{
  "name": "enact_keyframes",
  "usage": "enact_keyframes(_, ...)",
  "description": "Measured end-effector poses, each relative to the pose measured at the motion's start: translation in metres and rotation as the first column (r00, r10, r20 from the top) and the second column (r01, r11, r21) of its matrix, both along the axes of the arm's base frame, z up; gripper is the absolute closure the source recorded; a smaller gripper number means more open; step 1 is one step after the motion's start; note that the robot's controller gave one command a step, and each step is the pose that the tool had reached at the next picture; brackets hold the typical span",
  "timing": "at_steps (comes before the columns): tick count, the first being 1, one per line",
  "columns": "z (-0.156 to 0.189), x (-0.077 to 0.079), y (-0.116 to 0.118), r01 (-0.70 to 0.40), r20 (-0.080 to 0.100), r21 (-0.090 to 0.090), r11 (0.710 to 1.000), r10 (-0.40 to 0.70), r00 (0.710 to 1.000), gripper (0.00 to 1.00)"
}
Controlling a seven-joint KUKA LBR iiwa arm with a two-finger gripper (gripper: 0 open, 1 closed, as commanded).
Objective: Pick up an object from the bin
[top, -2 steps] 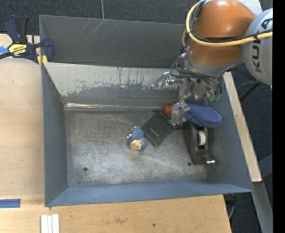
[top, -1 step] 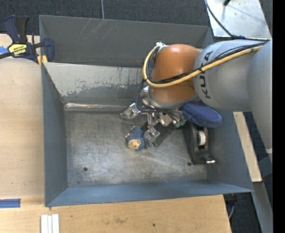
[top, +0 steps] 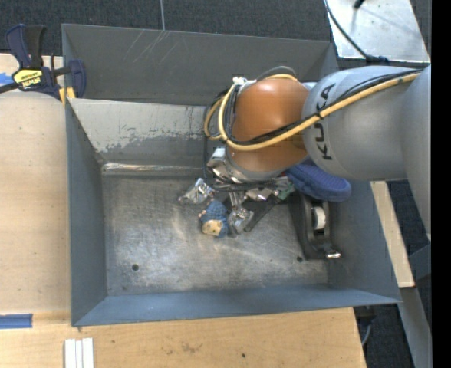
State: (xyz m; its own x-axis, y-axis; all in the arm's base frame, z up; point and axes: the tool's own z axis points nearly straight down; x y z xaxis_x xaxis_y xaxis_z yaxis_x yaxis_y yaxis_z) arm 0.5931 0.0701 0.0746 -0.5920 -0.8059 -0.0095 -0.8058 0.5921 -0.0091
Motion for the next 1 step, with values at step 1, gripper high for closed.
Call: enact_keyframes(1, 0.0015, 0.001, 0.0011, 0.004, 0.003, 0.003, 1.0, -0.004, 1.0, 1.0)
